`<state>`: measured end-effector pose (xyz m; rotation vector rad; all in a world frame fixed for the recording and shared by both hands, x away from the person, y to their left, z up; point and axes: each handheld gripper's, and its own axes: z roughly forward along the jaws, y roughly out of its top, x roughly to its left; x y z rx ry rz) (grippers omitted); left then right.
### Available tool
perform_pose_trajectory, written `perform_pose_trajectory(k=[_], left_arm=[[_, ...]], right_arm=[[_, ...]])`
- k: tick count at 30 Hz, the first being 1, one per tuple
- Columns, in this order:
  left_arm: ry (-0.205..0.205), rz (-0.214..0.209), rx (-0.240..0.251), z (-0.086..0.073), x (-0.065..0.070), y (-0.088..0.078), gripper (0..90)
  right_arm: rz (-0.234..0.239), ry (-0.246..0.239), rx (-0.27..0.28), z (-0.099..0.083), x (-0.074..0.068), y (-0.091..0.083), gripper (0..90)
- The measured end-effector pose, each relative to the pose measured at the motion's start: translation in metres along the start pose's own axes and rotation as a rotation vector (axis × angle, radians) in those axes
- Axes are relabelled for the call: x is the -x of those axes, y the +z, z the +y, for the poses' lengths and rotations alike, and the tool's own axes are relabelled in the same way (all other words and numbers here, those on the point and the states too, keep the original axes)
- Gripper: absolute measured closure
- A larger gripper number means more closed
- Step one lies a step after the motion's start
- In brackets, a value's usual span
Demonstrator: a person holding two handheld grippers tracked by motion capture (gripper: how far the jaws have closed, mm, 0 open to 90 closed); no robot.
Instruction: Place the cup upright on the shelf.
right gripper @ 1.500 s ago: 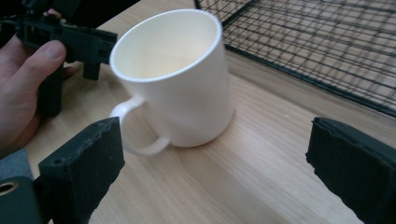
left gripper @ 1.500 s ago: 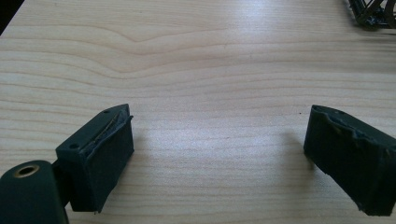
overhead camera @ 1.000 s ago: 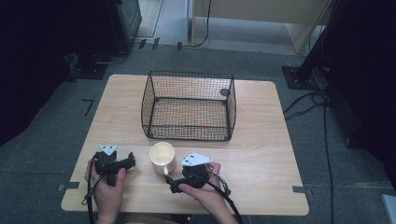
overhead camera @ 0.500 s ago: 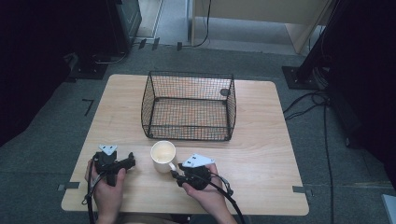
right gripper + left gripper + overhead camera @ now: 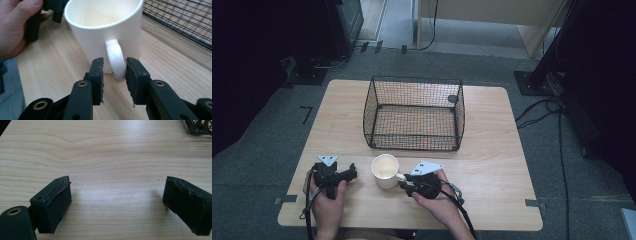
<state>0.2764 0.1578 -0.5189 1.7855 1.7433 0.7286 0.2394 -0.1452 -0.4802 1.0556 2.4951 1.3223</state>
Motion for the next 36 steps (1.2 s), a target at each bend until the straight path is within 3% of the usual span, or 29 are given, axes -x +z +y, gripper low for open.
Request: perform_pose_trajectory(k=[5,8,14,18,29,36], left_arm=[[0.002,-0.002,0.000,0.000,0.000,0.000,8.6],[0.001,-0.002,0.001,0.000,0.000,0.000,8.6],[0.001,-0.004,0.002,0.000,0.000,0.000,8.6],[0.004,-0.006,0.000,0.000,0.000,0.000,8.6],[0.005,-0.007,0.001,0.000,0.001,0.000,8.6],[0.006,-0.007,0.000,0.000,0.001,0.000,8.6]], right_arm=[[0.026,-0.028,0.000,0.002,-0.002,0.003,75.3],[0.067,-0.032,-0.013,0.002,-0.004,0.008,74.3],[-0.007,-0.057,-0.038,0.000,-0.012,0.013,74.9],[-0.061,-0.115,-0.025,0.000,-0.015,0.012,80.1],[-0.054,-0.092,0.004,0.002,-0.012,0.003,80.5],[-0.049,-0.083,0.046,0.010,-0.009,-0.012,80.5]])
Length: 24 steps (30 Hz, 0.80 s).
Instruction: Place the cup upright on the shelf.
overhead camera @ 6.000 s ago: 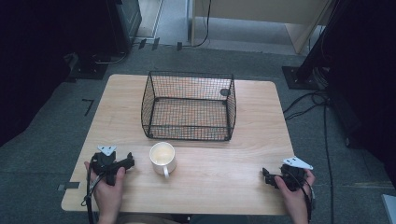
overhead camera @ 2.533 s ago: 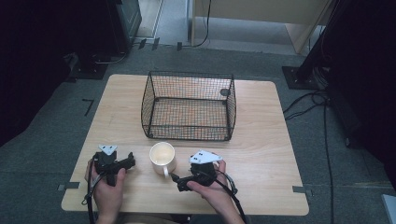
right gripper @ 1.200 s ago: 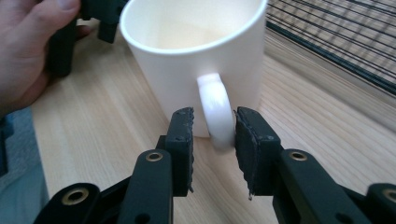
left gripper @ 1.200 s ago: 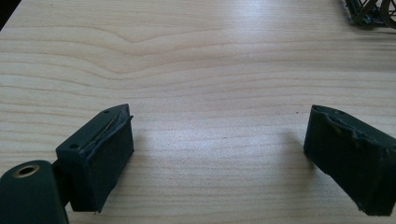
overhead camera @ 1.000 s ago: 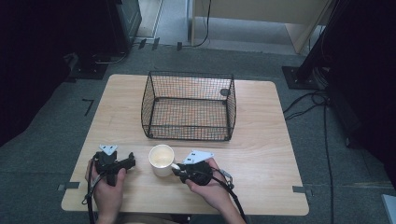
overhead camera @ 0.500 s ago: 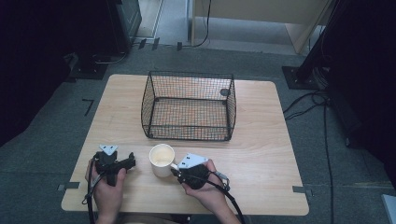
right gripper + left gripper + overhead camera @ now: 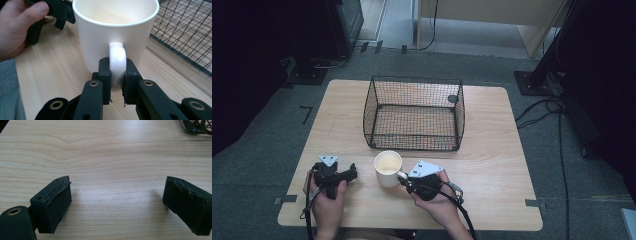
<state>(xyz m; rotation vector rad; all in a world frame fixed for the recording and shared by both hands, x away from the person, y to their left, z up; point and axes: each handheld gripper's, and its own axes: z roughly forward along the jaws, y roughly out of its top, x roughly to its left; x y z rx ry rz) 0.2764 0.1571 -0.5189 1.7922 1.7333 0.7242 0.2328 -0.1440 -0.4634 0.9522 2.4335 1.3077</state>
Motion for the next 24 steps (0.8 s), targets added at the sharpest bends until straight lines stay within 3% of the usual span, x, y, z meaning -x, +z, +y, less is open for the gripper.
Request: perform_pose_trajectory(k=[10,24], left_arm=[[-0.002,-0.001,0.001,0.000,0.000,0.000,8.6],[-0.002,-0.002,0.003,0.000,0.000,0.000,8.6]], right_arm=[[-0.003,0.000,0.055,0.018,0.006,-0.022,80.5],[-0.051,-0.015,0.121,0.054,0.024,-0.050,80.5]])
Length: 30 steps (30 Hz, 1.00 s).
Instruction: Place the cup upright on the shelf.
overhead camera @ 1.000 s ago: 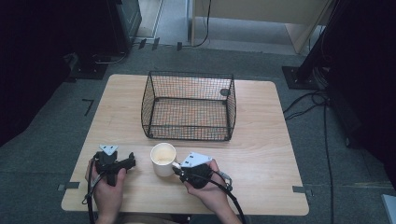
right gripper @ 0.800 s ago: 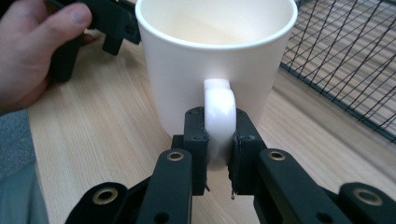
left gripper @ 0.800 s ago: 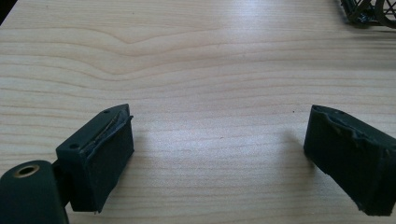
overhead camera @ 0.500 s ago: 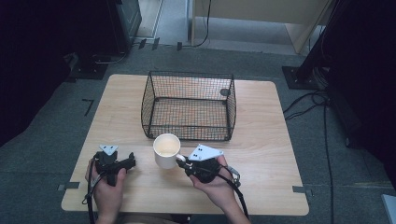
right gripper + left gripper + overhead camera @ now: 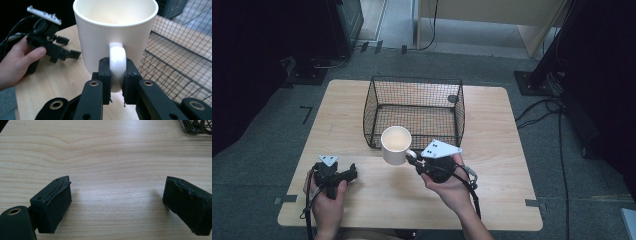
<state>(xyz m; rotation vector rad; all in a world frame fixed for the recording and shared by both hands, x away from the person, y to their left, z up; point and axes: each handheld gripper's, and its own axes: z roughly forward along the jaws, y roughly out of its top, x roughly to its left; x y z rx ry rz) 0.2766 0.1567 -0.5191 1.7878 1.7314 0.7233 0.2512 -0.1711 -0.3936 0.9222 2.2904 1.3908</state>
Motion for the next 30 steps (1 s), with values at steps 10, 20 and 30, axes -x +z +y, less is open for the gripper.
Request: perform_pose_trajectory(k=[10,20,30], left_arm=[[0.001,-0.002,-0.001,0.000,0.001,0.000,8.6],[0.001,-0.002,-0.001,0.000,0.001,0.000,8.6],[0.004,-0.004,-0.001,0.000,0.001,0.000,8.6]], right_arm=[[-0.040,0.009,0.030,0.022,0.017,-0.011,80.6],[-0.096,0.039,0.046,0.032,0.037,-0.012,80.5],[-0.159,0.076,0.050,0.035,0.061,-0.004,80.6]])
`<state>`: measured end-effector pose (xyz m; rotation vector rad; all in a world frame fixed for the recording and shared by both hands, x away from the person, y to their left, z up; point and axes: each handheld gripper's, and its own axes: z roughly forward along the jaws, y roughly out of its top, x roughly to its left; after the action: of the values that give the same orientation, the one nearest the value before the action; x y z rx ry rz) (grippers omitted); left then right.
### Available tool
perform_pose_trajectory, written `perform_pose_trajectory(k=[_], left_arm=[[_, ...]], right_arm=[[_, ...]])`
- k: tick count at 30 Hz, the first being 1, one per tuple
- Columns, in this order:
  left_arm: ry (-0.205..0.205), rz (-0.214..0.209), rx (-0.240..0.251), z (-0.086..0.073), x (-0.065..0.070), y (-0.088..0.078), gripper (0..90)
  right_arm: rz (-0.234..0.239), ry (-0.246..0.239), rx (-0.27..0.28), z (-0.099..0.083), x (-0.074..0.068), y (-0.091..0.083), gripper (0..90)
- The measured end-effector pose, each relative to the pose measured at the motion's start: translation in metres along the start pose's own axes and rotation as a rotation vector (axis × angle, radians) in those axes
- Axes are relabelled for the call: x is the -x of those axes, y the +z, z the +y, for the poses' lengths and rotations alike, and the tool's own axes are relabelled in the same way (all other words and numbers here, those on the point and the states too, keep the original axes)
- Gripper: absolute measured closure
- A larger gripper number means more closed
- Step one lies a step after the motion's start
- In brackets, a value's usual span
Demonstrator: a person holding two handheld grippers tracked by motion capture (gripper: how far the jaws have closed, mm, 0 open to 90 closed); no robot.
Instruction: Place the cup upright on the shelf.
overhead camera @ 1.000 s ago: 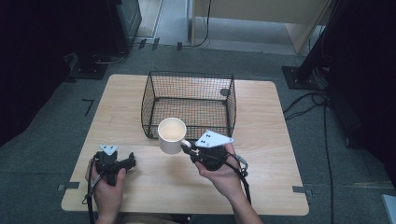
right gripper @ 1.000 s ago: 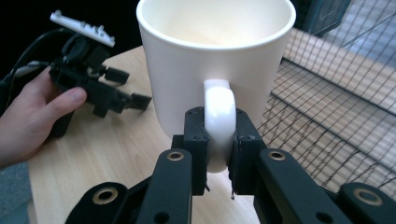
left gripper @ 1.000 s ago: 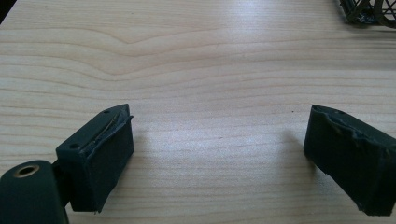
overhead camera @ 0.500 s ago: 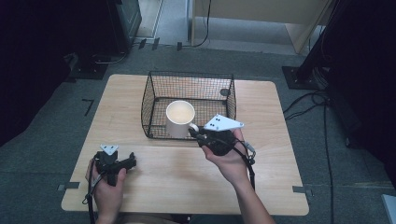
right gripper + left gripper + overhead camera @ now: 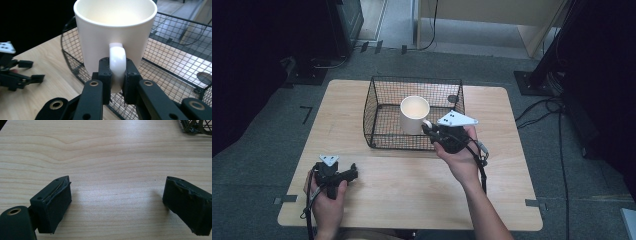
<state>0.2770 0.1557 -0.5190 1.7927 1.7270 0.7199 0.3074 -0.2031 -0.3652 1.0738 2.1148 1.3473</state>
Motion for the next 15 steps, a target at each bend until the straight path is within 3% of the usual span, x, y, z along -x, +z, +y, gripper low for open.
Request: perform_pose_trajectory(k=[9,15], left_arm=[[0.001,-0.001,0.000,0.000,0.000,0.000,8.6],[0.004,-0.001,-0.003,0.000,0.000,0.000,8.6]], right_arm=[[-0.066,0.049,-0.040,-0.006,0.024,0.025,80.6],[-0.091,0.057,-0.082,-0.004,0.035,0.041,80.5]])
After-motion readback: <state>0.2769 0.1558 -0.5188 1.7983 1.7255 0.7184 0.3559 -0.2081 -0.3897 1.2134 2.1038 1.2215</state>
